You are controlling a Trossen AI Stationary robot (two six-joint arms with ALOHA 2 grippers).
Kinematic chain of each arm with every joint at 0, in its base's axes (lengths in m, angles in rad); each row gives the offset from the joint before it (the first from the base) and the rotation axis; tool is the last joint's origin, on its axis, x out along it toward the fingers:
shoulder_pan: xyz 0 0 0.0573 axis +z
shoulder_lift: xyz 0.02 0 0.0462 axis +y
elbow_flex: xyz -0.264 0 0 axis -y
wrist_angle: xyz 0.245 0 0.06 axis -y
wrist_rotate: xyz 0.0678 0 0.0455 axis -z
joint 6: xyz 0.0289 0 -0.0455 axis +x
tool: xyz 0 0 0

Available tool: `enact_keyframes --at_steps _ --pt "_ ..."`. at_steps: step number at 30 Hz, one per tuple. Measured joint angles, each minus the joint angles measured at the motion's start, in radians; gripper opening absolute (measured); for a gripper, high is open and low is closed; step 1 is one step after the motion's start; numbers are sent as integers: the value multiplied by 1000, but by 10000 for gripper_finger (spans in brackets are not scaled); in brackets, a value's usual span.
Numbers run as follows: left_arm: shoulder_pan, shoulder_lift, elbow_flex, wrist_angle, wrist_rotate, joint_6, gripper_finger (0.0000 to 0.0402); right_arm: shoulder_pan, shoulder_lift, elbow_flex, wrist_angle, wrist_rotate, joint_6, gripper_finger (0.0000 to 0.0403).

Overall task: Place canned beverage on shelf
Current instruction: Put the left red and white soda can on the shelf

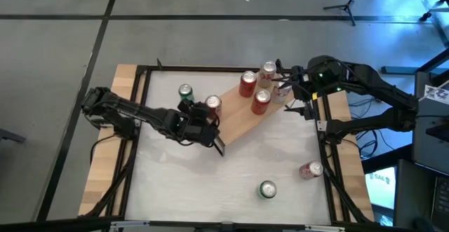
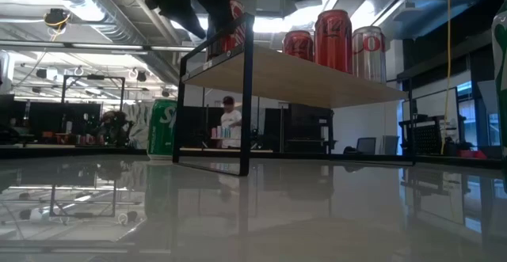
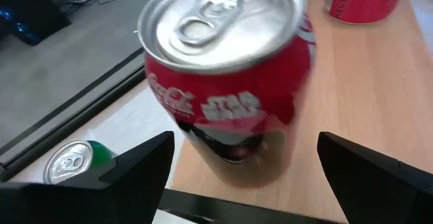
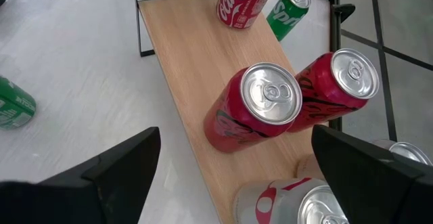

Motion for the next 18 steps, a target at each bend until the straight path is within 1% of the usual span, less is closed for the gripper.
enact_keyframes --at_steps 18 --pt "53 1 0 46 0 1 353 0 0 0 0 0 0 379"
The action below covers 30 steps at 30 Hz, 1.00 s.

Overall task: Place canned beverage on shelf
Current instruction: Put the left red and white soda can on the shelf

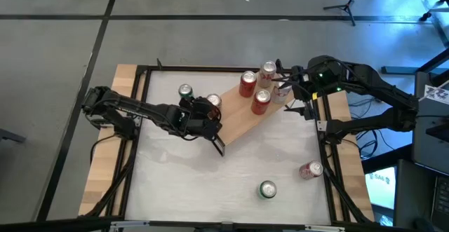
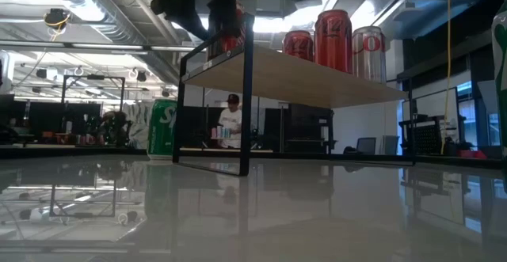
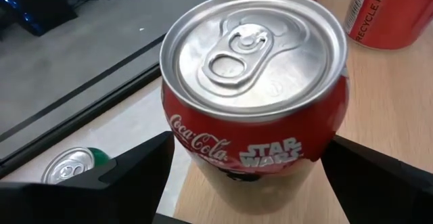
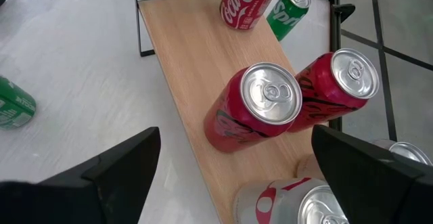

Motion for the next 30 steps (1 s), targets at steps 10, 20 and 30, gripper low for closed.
enact_keyframes --at_steps 10,20,30 --pt "13 0 0 13 0 0 353 0 0 0 0 0 0 379" --pt "20 0 0 47 14 26 350 0 0 0 0 0 0 379" --pt "35 0 0 77 33 54 300 0 0 0 0 0 0 379"
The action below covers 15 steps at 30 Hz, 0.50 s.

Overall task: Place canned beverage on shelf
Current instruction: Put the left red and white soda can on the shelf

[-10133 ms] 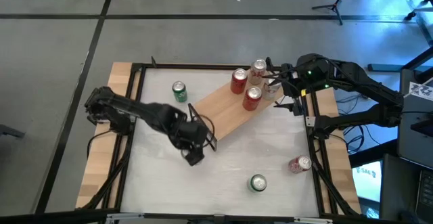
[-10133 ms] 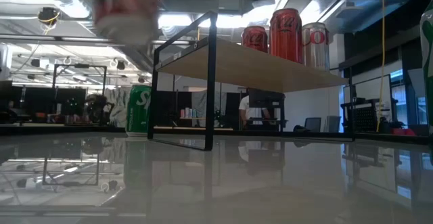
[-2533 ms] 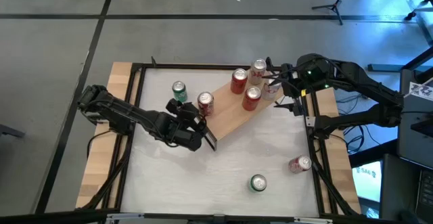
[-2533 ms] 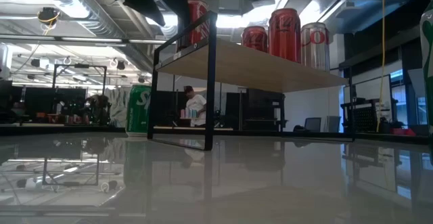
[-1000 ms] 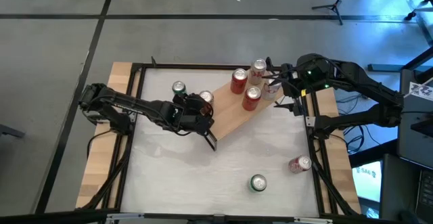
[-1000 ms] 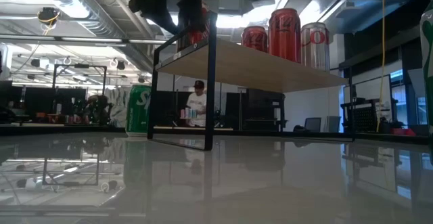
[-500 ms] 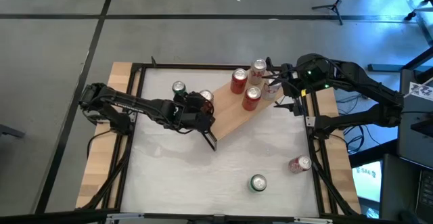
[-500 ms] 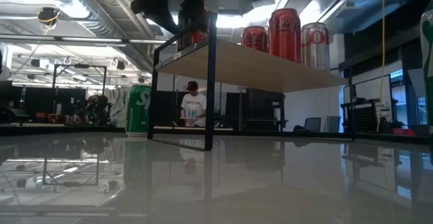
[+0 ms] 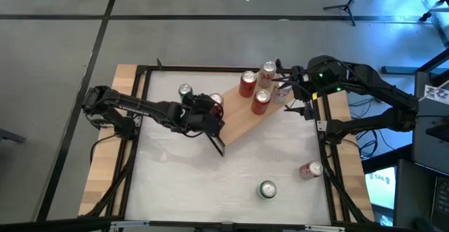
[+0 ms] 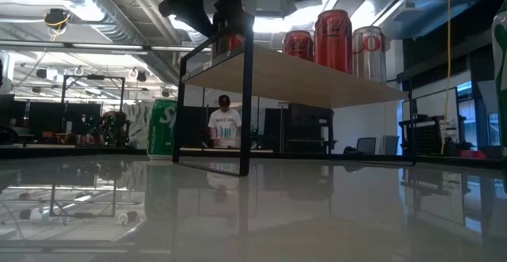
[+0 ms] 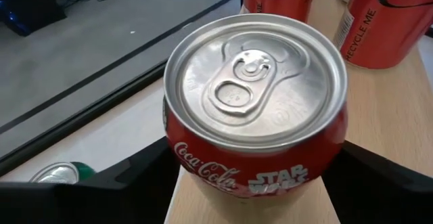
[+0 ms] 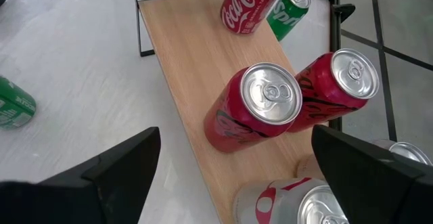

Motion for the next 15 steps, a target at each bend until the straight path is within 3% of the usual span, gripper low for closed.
enact_keyframes --at_steps 7,15 --pt "25 0 1 91 87 168 296 0 0 0 0 0 0 379" --pt "98 0 1 220 310 434 294 0 0 0 0 0 0 379"
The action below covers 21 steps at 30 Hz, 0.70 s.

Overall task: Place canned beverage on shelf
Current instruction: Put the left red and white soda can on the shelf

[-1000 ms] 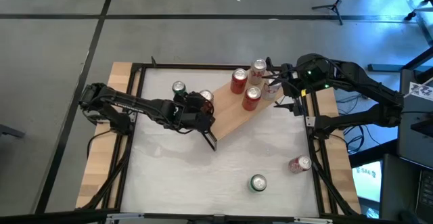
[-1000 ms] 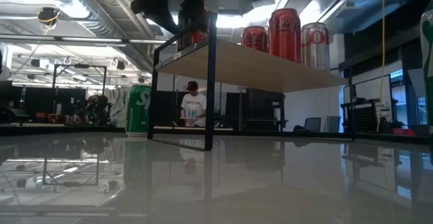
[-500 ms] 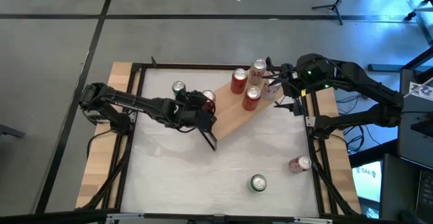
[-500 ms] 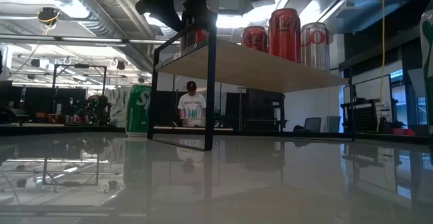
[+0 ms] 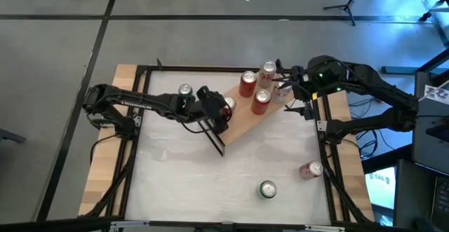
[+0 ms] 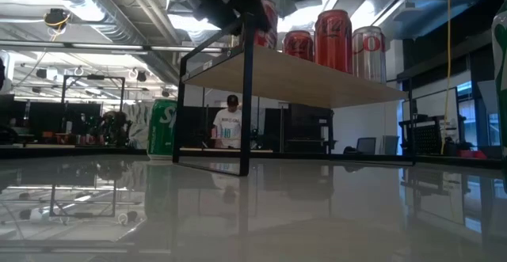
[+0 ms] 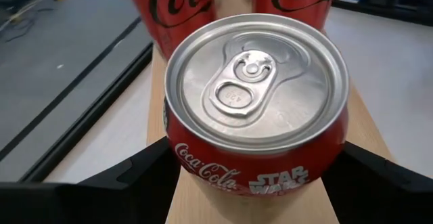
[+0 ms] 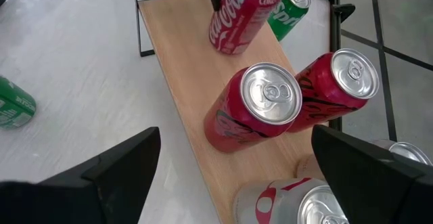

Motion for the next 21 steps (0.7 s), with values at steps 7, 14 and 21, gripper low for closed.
enact_keyframes --at_steps 7,14,21 --pt "80 0 0 32 133 134 294 0 0 0 0 0 0 379" --pt "159 1 -1 86 274 288 294 0 0 0 0 0 0 379" --pt "250 1 -1 100 391 374 294 0 0 0 0 0 0 379"
